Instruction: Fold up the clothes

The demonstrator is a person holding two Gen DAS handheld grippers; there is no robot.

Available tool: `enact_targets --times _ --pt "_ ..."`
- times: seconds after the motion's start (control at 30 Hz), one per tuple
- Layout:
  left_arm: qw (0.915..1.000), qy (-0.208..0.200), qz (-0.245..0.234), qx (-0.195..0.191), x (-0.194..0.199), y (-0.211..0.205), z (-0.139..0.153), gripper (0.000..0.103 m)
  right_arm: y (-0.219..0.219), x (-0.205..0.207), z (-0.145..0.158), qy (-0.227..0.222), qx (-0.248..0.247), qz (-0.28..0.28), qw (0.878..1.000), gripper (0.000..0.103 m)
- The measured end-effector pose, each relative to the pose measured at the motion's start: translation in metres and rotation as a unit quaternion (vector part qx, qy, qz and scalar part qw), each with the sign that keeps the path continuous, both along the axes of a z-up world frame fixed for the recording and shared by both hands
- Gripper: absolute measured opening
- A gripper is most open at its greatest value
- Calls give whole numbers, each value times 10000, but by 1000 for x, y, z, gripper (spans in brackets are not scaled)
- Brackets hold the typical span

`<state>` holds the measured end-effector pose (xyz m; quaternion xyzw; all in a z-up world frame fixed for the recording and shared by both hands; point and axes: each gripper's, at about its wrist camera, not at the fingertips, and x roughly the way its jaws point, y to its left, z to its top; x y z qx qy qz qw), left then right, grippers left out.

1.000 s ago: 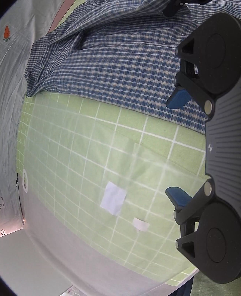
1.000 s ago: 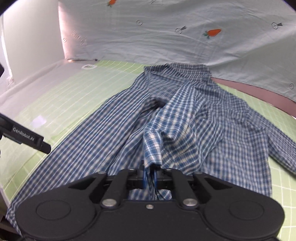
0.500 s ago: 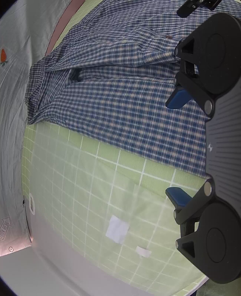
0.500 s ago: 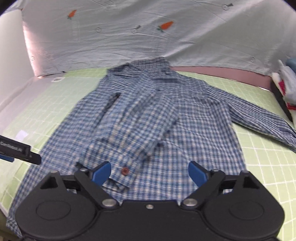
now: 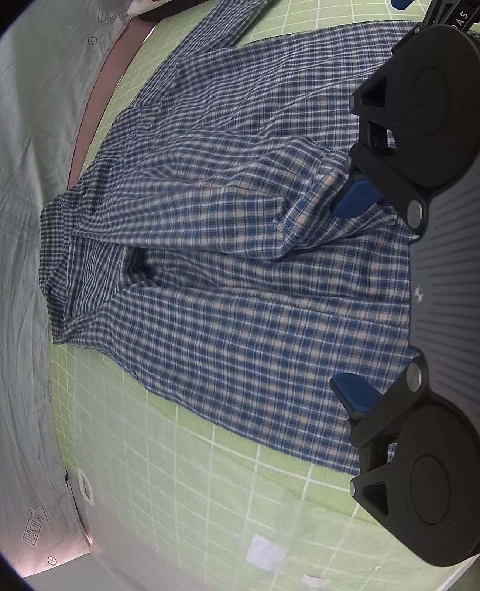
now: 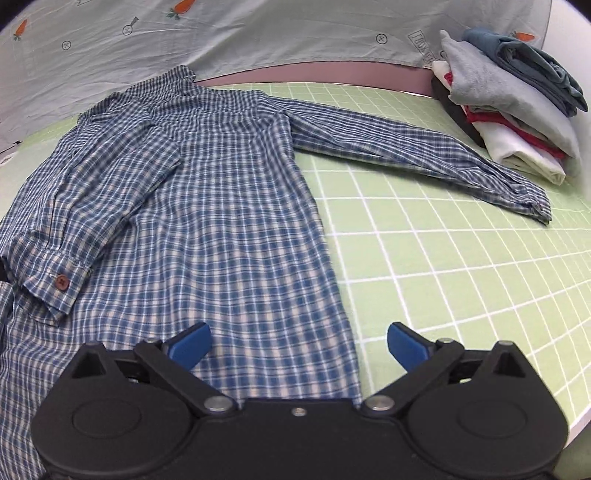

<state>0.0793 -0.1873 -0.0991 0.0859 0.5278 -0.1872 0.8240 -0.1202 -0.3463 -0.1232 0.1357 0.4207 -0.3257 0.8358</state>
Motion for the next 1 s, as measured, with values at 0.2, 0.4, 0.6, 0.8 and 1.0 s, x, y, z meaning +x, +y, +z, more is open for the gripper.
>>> enact_targets --times 0.2,0.4,0.6,0.8,1.0 --pt "9999 35 -142 -81 -7 -10 -3 64 -11 -6 -3 39 56 -9 10000 103" --pt "9993 134 -277 -232 -15 -8 -6 5 -14 -10 -7 86 153 -63 9998 103" --pt "9987 40 -251 -438 -21 1 1 1 -11 -13 -11 93 200 -51 9997 103" --pt "9974 78 84 -709 -18 8 3 43 -13 -17 -11 75 243 -66 9997 103" --pt "9948 -22 119 -1011 -20 11 13 51 -20 -20 -11 52 297 -176 9994 103"
